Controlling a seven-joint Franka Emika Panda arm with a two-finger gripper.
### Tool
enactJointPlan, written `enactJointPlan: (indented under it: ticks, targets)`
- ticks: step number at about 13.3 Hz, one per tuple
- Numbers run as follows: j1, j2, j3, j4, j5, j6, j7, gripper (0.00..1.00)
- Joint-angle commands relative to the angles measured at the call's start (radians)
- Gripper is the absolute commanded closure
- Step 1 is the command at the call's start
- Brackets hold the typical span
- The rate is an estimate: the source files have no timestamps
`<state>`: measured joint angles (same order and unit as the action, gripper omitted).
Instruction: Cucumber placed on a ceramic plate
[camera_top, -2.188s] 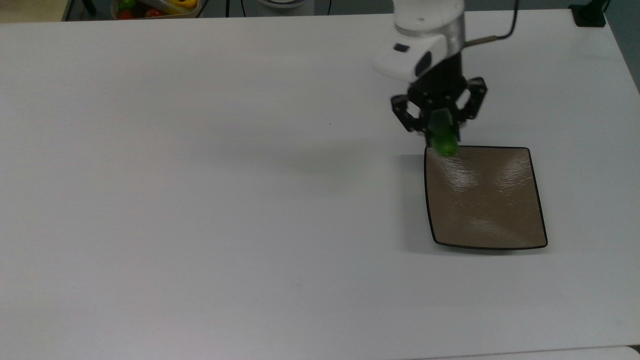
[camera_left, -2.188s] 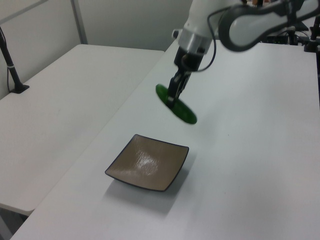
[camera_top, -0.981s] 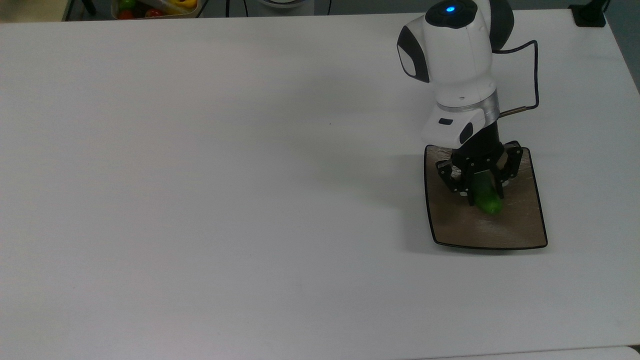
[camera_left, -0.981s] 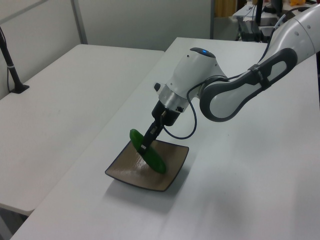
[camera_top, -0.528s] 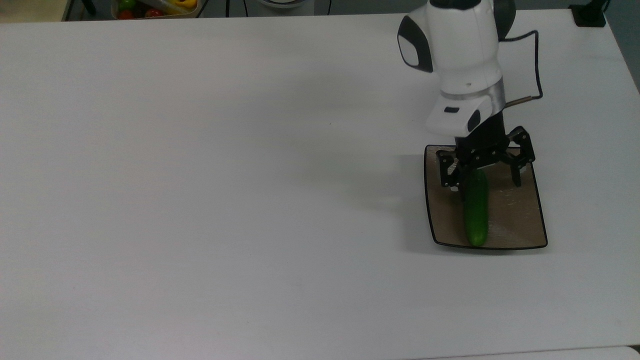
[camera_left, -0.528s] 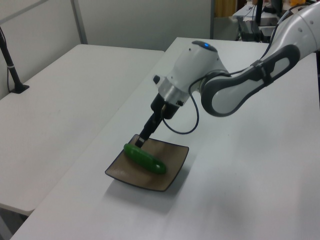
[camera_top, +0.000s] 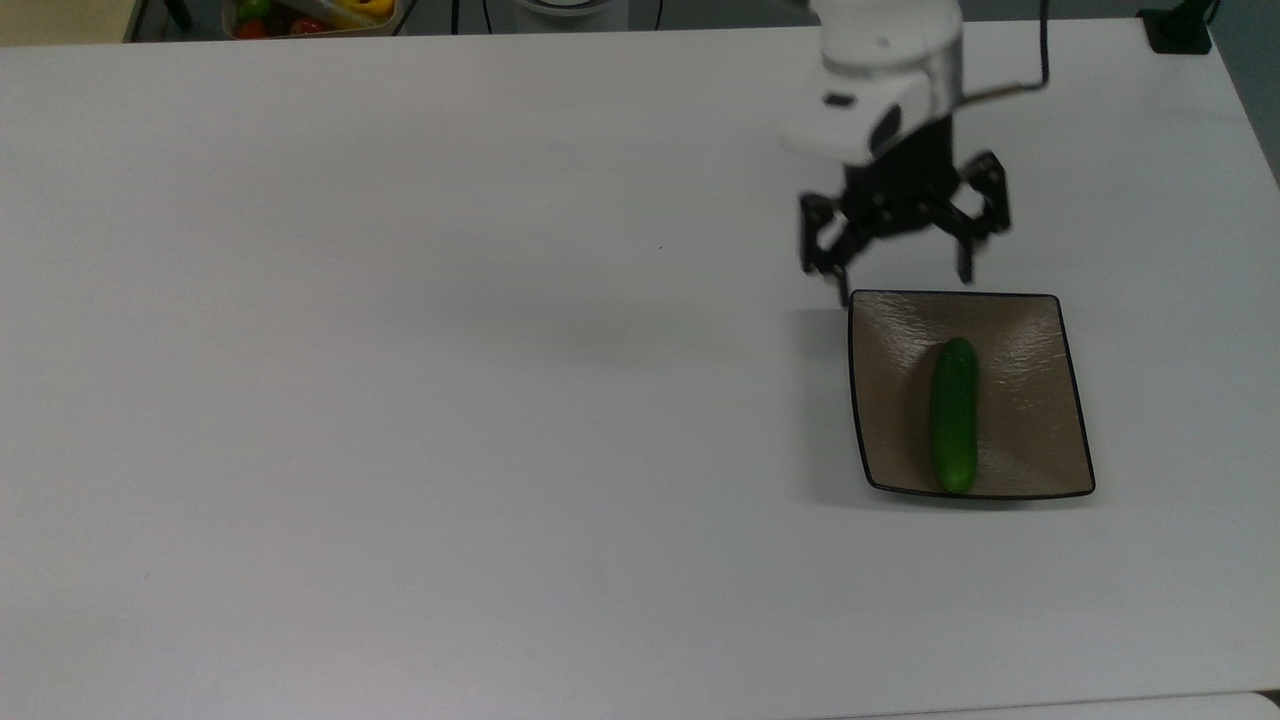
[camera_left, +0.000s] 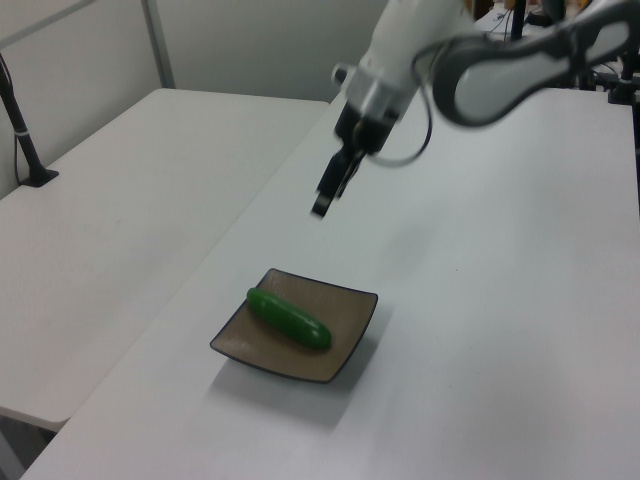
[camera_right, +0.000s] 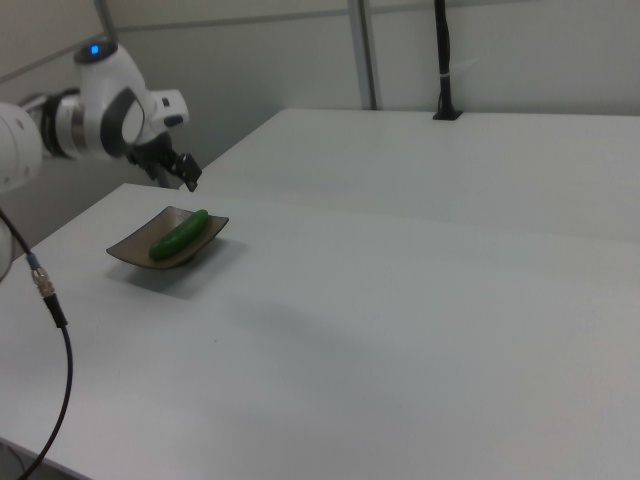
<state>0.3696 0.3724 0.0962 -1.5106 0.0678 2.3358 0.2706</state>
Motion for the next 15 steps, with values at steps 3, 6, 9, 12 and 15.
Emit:
enactJointPlan:
  ticks: [3,6,9,12,15]
  targets:
    - [-0.099,-0.260,-0.007,-0.077,-0.014,-0.459,0.024,0.00]
    - [-0.171,-0.361,-0.007,-0.085,-0.016,-0.652,0.018,0.00]
    - [-0.274,-0.449,-0.007,-0.123,-0.013,-0.771,0.012,0.00]
    - [-0.302,-0.503,-0.007,-0.201,-0.014,-0.762,-0.020,0.00]
    - [-0.328,-0.520,-0.007,-0.250,-0.013,-0.741,-0.129,0.00]
